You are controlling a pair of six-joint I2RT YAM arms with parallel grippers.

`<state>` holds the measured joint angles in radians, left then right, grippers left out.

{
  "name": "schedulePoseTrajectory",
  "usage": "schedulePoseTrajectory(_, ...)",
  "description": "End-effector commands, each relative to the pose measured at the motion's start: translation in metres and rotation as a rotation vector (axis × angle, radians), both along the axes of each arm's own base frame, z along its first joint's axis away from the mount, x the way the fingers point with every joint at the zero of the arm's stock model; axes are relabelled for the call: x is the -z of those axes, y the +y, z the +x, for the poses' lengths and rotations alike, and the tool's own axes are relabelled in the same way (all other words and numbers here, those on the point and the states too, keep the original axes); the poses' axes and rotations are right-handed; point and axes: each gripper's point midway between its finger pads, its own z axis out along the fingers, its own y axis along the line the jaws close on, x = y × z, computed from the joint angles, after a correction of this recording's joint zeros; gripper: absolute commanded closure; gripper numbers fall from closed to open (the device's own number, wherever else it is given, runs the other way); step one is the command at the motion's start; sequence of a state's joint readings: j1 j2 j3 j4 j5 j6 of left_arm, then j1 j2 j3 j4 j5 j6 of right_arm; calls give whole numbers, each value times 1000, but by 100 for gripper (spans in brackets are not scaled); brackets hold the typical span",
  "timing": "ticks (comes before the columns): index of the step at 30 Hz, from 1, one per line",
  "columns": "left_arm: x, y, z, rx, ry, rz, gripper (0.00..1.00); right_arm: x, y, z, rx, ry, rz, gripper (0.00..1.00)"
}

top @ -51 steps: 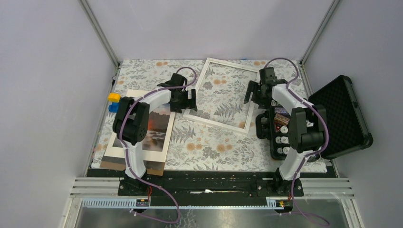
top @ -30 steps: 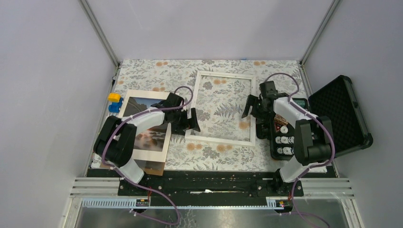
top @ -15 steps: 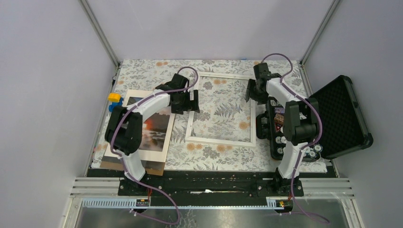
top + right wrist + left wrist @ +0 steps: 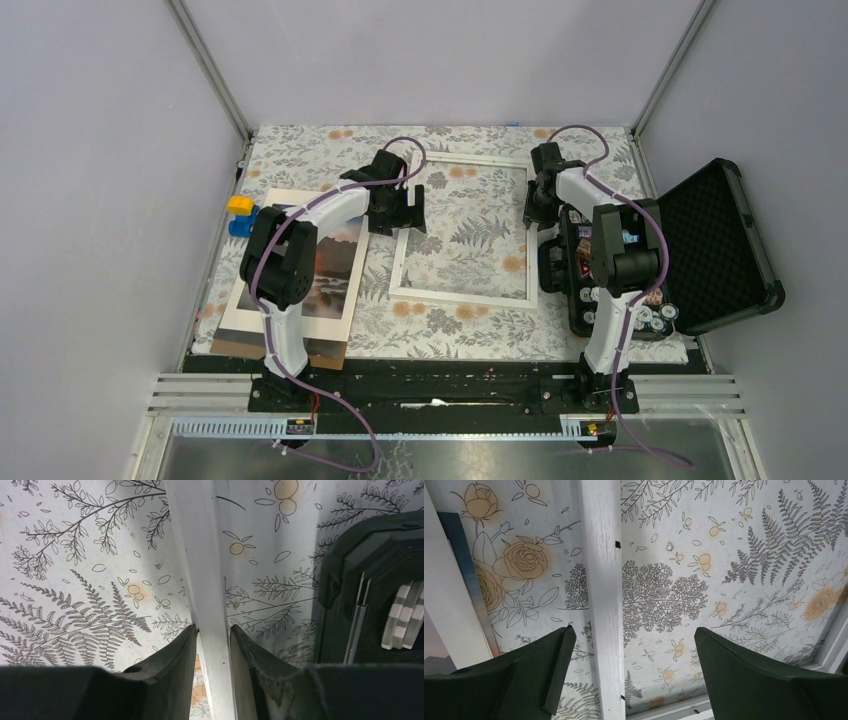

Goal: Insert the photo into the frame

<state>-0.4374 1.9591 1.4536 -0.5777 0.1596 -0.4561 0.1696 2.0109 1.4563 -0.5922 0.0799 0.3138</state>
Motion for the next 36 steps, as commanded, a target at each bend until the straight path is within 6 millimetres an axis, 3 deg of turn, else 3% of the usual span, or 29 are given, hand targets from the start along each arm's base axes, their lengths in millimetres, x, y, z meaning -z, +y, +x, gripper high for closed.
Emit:
schedulePoseTrajectory(1,-10,-2,14,9,-62,1,1,-12,-4,5,-2,-34,-3,62)
schedulePoseTrajectory(4,-9,0,16,2,-67,11,1,-10,-3,7,-3,-37,1,62)
schedulePoseTrajectory(6,-11,1,19,-4,-76,19,1,-10,-2,9,-2,-42,6,68)
schedulePoseTrajectory(9,-13,4,24,-31,-92,33,1,-12,-1,9,-7,-42,11,99)
schedulePoseTrajectory(13,-14,4,33,-70,-96,46,1,-14,-2,6,-22,-56,7,100)
schedulePoseTrajectory(18,-14,9,59,-117,-134,118,4,-20,0,10,-28,-71,33,100)
schedulePoseTrajectory(19,-12,10,64,-119,-143,139,6,-22,3,11,-34,-74,51,87)
schedulePoseTrajectory(21,-10,10,73,-116,-163,185,10,-26,4,13,-44,-81,57,52)
schedulePoseTrajectory(23,-4,9,80,-112,-175,220,18,-32,4,15,-47,-98,60,38)
schedulePoseTrajectory(27,7,5,91,-100,-160,241,33,-35,6,15,-43,-101,74,34)
schedulePoseTrajectory(29,11,2,91,-92,-152,234,35,-32,5,13,-44,-93,67,32)
schedulePoseTrajectory(36,8,10,92,-95,-172,277,53,-28,7,14,-44,-92,75,31)
